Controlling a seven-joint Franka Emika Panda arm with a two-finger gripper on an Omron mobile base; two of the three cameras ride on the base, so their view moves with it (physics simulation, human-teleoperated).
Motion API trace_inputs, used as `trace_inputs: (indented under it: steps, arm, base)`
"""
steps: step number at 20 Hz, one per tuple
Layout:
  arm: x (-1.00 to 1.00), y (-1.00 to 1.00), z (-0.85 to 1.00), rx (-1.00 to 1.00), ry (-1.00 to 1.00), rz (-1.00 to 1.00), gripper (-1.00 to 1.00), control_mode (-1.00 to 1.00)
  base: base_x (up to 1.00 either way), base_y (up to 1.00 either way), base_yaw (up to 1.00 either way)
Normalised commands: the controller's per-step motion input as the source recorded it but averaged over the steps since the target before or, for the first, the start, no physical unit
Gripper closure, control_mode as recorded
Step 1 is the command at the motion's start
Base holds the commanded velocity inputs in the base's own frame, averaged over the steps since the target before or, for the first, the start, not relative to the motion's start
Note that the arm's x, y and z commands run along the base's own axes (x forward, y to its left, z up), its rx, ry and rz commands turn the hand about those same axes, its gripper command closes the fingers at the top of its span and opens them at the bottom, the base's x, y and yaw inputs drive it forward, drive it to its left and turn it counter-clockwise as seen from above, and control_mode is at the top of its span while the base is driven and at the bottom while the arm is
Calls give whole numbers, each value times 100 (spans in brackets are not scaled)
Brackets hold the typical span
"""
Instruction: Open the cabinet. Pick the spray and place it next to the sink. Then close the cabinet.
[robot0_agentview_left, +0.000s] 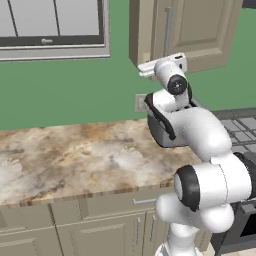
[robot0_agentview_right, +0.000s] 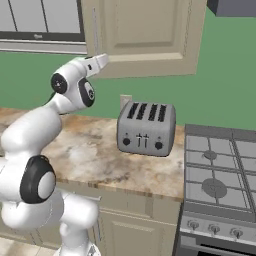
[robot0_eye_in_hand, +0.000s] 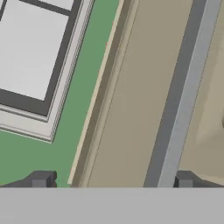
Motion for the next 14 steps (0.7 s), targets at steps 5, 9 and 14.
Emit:
trace_inputs:
  steps: [5, 9, 14]
  arm:
    - [23, 0, 31, 0, 7, 26, -100, -100]
    - [37, 0, 36, 0, 11, 27, -100, -100]
    - [46, 0, 34, 0, 13, 27, -100, -100]
  base:
    - [0, 0, 0]
    - [0, 0, 0]
    - [0, 0, 0]
